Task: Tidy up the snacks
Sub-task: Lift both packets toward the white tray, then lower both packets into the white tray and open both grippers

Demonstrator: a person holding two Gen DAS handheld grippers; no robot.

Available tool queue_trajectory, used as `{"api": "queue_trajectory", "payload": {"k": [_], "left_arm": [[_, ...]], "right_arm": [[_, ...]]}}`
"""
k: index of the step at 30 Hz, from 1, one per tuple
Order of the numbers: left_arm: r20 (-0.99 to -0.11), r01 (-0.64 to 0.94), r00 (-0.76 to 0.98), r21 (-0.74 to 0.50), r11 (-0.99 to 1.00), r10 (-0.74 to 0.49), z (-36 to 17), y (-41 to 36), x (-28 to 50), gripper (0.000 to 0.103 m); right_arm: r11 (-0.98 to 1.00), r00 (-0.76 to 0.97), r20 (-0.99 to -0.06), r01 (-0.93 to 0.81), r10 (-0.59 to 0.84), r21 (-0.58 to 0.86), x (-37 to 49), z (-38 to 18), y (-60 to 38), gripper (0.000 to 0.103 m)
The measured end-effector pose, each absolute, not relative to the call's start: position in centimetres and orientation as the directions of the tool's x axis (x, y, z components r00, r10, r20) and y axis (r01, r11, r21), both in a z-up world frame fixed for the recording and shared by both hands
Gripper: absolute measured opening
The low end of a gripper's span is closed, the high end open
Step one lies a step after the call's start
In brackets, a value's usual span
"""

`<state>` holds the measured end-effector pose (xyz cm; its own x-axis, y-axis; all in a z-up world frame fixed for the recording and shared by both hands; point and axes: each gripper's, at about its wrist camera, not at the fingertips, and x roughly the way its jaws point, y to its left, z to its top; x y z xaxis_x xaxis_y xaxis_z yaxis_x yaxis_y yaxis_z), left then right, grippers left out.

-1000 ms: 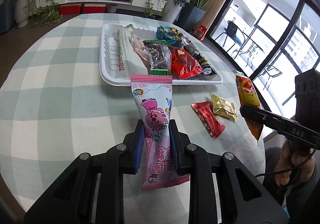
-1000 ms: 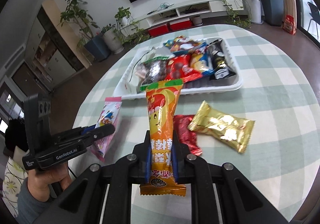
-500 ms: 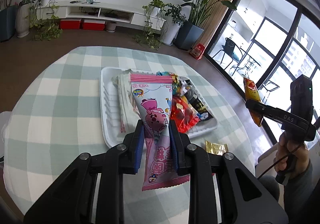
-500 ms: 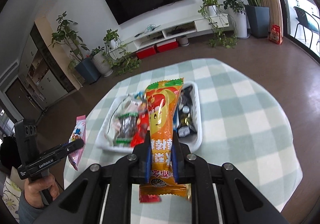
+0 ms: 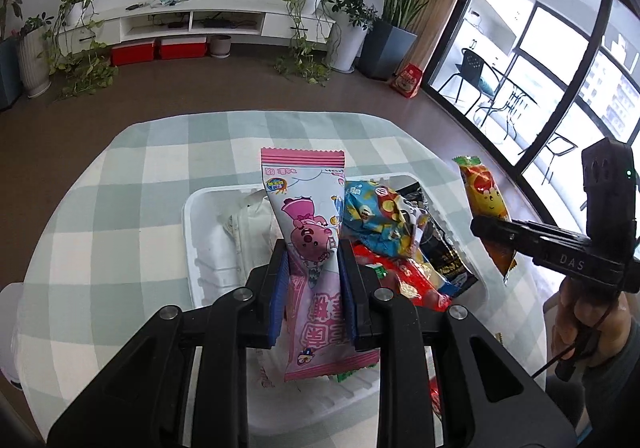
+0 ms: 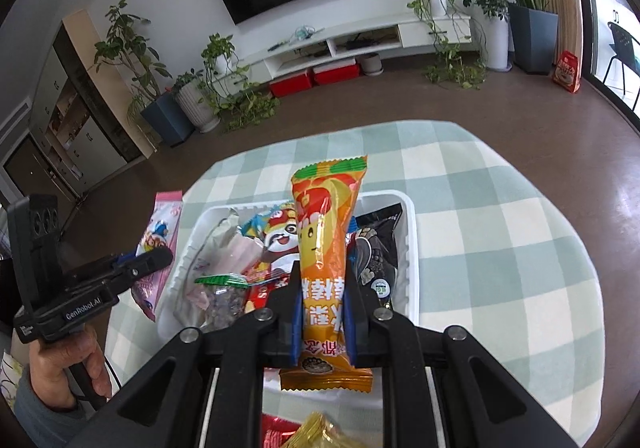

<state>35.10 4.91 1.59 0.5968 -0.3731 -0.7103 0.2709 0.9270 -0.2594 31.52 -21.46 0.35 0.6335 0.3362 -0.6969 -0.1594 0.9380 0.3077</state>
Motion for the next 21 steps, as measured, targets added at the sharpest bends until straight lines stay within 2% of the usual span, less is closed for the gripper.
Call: {"api": "queue_trajectory", "payload": {"k": [21], "left_arm": [[-0.779,0.279,0.544,-0.185,0.942,-0.314,-4.0,2.7,38.5,0.023]], "right_arm": [[0.961,0.569,-0.775,-0.143,0.274,0.235,34.8,-4.7,-19.4,0.018]]}}
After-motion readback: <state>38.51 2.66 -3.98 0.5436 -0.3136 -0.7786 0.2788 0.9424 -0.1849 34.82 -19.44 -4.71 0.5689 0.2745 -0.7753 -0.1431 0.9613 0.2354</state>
